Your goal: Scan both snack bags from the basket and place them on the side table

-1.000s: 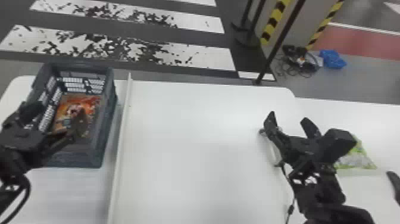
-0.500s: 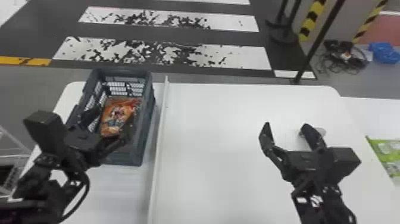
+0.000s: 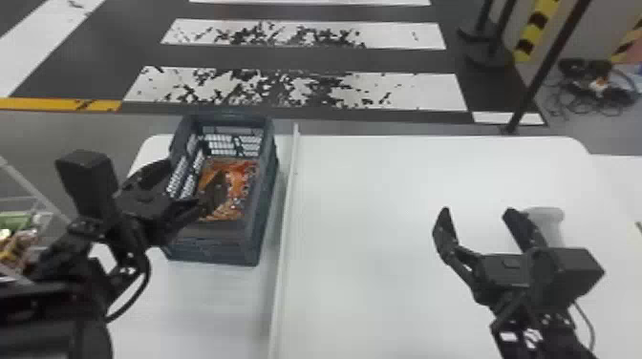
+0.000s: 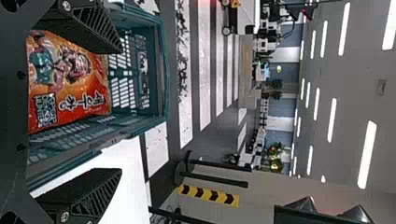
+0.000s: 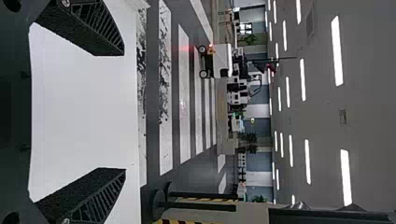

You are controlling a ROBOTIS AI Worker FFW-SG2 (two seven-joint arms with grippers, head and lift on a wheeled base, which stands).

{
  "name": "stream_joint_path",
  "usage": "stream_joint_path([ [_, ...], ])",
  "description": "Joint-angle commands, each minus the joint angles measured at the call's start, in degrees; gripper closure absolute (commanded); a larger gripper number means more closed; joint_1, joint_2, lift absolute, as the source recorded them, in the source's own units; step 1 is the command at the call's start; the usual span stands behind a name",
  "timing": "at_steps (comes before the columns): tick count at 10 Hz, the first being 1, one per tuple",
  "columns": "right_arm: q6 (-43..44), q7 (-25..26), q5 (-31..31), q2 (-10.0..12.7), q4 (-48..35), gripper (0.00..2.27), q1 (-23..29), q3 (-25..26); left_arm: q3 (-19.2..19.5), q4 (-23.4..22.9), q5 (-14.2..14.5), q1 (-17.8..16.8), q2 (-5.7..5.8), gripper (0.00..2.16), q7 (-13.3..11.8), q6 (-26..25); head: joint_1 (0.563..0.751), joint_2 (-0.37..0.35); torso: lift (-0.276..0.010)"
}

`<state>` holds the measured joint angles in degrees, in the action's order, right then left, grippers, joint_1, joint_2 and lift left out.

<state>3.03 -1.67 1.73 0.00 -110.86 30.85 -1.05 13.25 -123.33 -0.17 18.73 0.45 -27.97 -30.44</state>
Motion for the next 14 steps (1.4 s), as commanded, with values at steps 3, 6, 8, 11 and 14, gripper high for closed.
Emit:
stream_joint_path([
  [3,0.0,0.0,0.0,0.0,1.0,0.04,0.1,0.2,2.8,2.5,-6.3,-8.3,5.17,0.09,-5.4,-6.8,0.695,0.084,-0.075],
  [6,0.0,0.0,0.0,0.0,1.1,0.04,0.1,0.3,-0.4,9.2,-10.9,-14.2,10.0,0.09,-10.5,-7.3,0.695,0.11,-0.075],
  [8,0.0,0.0,0.0,0.0,1.1,0.04,0.3,0.3,-3.3,15.0,-13.5,-17.9,13.08,0.09,-13.2,-7.3,0.695,0.107,-0.075],
  [11,-0.2,0.0,0.0,0.0,1.0,0.04,0.4,0.4,-9.4,25.5,-18.6,-24.5,14.66,0.09,-17.9,-6.1,0.695,0.096,-0.075],
  [14,-0.2,0.0,0.0,-0.2,0.6,0.04,1.1,0.6,-15.0,31.8,-24.6,-29.9,14.75,0.09,-21.9,-6.3,0.695,0.063,-0.075],
])
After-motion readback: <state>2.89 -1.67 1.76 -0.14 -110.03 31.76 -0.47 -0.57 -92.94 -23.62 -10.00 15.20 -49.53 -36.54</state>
